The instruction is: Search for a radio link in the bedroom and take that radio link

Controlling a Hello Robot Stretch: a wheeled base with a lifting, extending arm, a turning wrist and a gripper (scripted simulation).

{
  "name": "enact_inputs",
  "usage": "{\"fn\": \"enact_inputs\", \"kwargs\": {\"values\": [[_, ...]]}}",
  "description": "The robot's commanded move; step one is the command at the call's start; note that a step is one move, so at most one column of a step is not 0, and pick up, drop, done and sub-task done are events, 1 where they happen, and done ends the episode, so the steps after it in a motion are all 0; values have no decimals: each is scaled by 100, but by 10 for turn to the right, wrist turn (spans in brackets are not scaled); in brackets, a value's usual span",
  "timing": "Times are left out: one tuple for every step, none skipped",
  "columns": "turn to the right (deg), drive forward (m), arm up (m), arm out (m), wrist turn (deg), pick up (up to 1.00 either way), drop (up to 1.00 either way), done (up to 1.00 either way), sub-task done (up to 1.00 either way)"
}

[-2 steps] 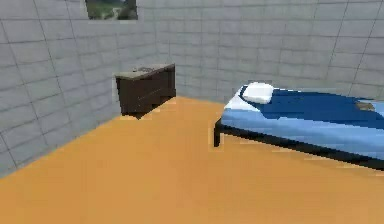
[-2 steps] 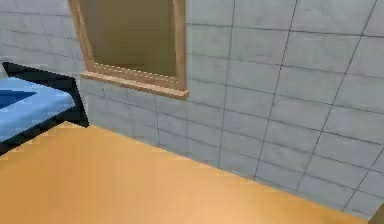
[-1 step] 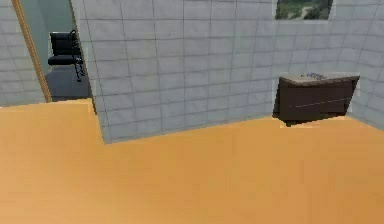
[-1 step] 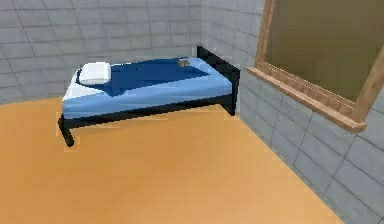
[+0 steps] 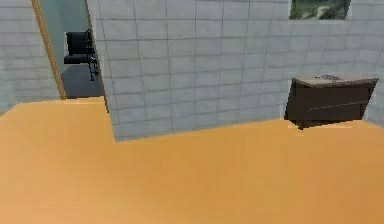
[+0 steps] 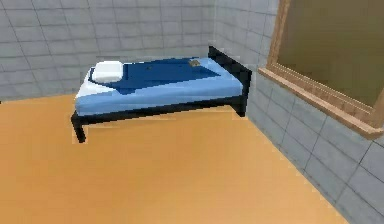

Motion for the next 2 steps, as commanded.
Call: {"fn": "enact_inputs", "kwargs": {"values": [[0,15,0,0,0,0,0,0,0],[-450,0,0,0,0,0,0,0,0]]}}
